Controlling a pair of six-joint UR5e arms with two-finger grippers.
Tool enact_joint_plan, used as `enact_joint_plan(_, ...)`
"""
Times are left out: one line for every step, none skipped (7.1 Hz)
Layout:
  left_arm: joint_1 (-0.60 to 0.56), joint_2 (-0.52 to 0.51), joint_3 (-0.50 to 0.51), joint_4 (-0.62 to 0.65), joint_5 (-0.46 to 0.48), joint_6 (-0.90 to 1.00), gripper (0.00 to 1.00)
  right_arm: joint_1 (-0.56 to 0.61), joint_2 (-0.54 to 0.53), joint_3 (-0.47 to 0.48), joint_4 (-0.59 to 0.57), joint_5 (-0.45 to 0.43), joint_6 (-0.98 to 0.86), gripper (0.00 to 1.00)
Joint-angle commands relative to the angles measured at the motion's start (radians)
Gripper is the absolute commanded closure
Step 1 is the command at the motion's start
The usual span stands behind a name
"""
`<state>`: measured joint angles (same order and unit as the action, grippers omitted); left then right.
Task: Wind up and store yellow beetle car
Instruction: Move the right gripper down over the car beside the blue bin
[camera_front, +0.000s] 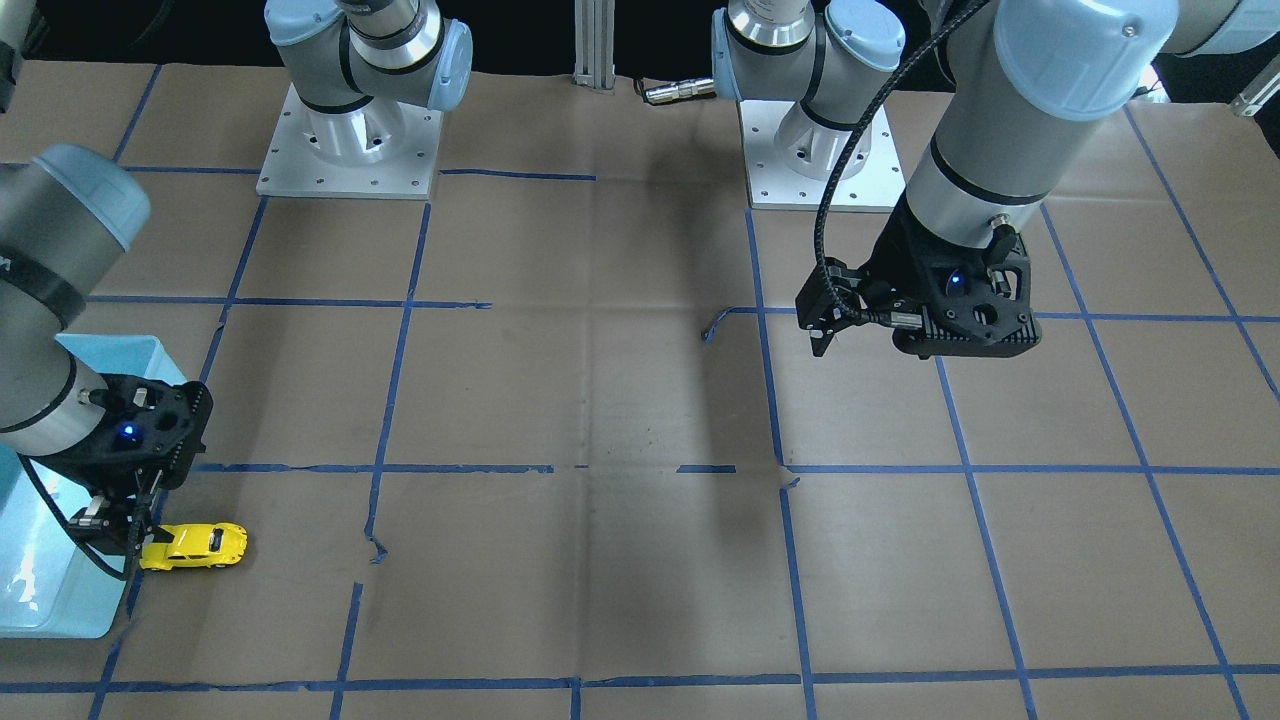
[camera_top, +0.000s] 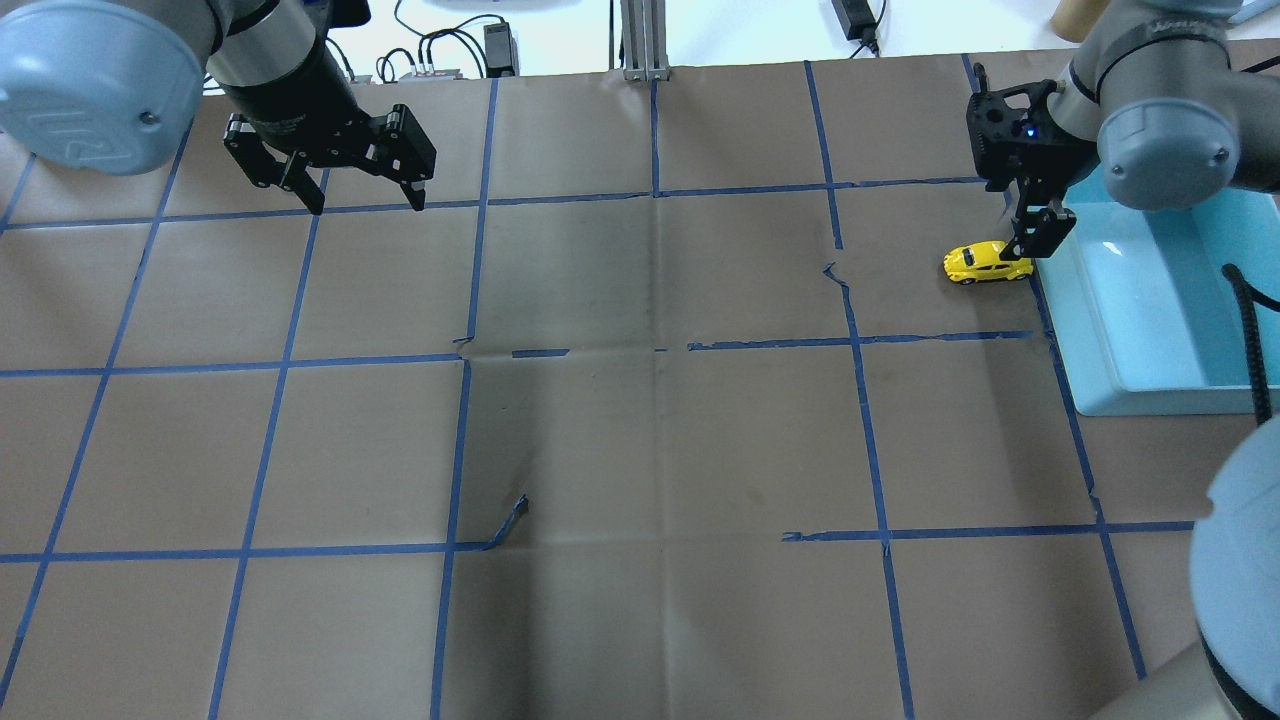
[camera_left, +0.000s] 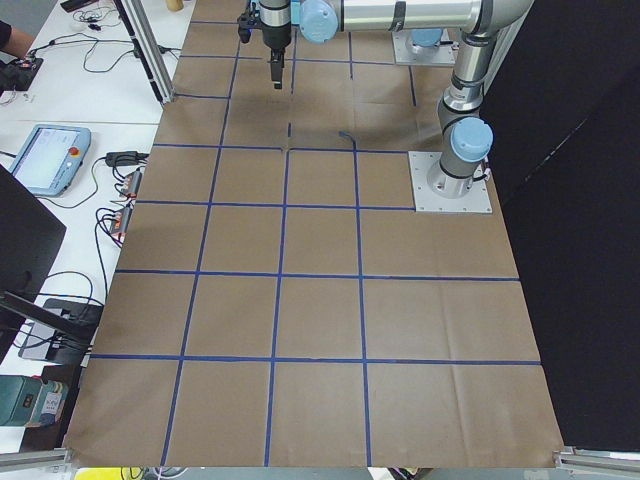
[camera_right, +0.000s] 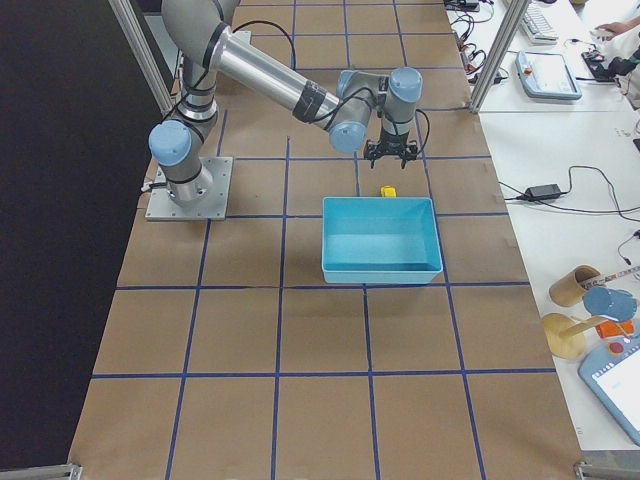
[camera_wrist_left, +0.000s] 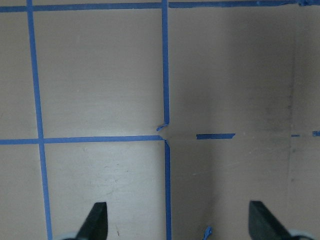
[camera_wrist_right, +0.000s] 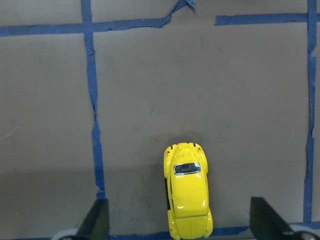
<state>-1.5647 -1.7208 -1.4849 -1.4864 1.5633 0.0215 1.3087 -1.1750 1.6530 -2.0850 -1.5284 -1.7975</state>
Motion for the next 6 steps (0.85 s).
enact_joint_plan(0.0, 0.001, 0.0, 0.0, 0.0, 0.0, 0.0, -0.008, 0.05, 0.014, -0.064, 0.008, -0.031, 0.0)
enact_joint_plan(0.0, 0.001, 0.0, 0.0, 0.0, 0.0, 0.0, -0.018, 0.076, 0.013, -0.067, 0.008, -0.08, 0.0)
enact_joint_plan(0.0, 0.001, 0.0, 0.0, 0.001, 0.0, 0.0, -0.032, 0.086, 0.013, -0.076, 0.008, -0.097, 0.0)
enact_joint_plan(0.0, 0.001, 0.0, 0.0, 0.0, 0.0, 0.0, -0.034, 0.093, 0.014, -0.096, 0.001, -0.13, 0.0)
enact_joint_plan(0.0, 0.001, 0.0, 0.0, 0.0, 0.0, 0.0, -0.035, 0.112, 0.014, -0.121, -0.001, -0.141, 0.0)
enact_joint_plan(0.0, 0.001, 0.0, 0.0, 0.0, 0.0, 0.0, -0.037, 0.133, 0.016, -0.122, 0.001, -0.154, 0.0)
